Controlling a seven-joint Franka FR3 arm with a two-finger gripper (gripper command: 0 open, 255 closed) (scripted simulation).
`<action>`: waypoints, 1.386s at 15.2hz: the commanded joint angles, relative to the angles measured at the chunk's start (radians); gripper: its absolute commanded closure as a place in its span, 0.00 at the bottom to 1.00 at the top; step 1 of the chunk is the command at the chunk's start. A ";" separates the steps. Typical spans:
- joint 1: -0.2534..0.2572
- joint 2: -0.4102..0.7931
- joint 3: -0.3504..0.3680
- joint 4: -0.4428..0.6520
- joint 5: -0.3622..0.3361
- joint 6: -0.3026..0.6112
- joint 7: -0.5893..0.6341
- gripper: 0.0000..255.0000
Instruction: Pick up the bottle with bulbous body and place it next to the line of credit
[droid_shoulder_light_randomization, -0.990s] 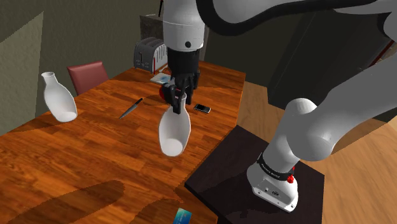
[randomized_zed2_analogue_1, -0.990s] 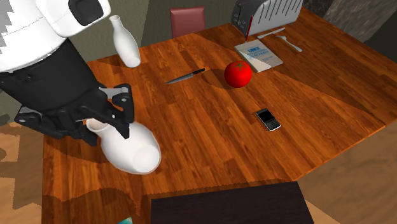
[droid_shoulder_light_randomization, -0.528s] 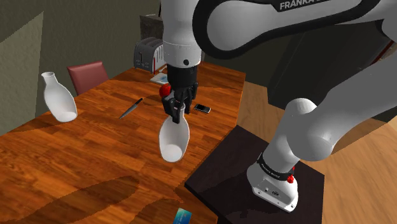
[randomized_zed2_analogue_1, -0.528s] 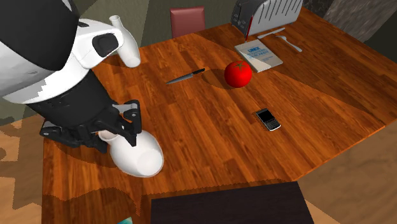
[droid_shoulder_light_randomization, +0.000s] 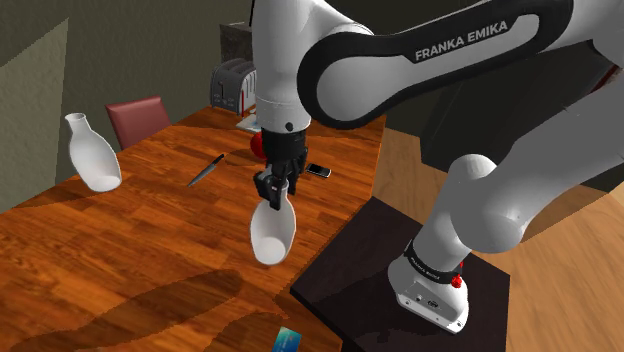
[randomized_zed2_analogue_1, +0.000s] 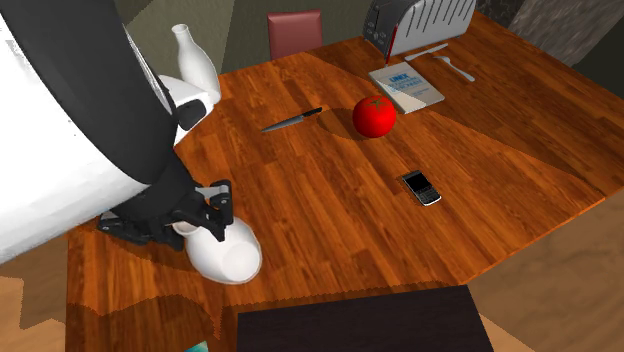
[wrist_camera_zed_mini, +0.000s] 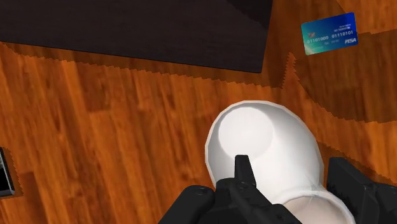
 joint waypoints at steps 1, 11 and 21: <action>0.001 0.011 0.005 -0.017 0.001 0.028 0.003 1.00; -0.002 0.084 0.026 -0.098 -0.003 0.181 0.011 1.00; -0.003 0.097 0.029 -0.108 -0.005 0.205 0.014 0.00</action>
